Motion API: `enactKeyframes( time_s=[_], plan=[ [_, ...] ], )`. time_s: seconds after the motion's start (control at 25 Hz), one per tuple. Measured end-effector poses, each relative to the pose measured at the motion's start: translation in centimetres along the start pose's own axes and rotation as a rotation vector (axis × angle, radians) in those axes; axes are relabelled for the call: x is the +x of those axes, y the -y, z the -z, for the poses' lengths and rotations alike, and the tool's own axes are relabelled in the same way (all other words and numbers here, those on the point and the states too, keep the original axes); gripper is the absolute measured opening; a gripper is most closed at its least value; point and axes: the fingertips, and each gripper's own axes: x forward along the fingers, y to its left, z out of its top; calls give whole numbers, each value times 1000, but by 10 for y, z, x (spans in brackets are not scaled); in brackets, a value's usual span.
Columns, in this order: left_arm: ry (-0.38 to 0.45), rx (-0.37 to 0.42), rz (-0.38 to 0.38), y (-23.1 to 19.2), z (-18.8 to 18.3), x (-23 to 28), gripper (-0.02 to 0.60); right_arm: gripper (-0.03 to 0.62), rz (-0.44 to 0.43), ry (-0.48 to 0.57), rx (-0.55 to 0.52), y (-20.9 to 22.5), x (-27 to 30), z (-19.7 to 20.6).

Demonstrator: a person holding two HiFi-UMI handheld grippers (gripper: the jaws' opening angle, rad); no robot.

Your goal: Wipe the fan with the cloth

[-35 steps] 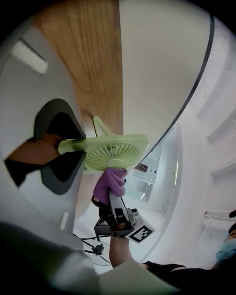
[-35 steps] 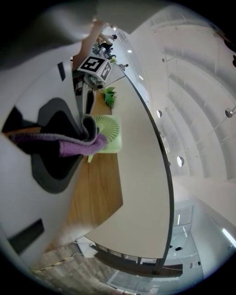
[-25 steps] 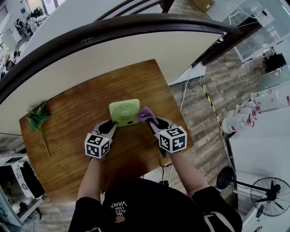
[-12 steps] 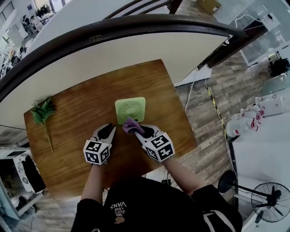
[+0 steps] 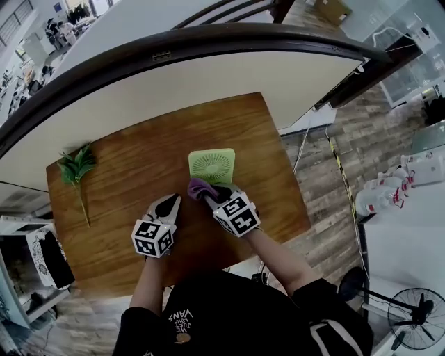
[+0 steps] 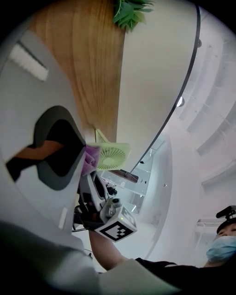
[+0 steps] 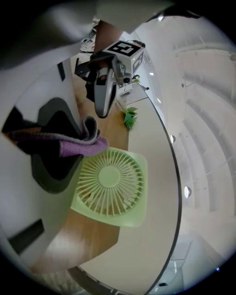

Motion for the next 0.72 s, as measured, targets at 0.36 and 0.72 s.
enactKeyframes(
  time_s=[0.36, 0.72],
  plan=[
    [-17, -9, 49, 16, 5, 14, 11, 97, 95, -7, 82, 41, -33, 24],
    [-24, -4, 65, 33, 5, 20, 12, 97, 185, -16, 164, 71, -64, 50]
  ],
)
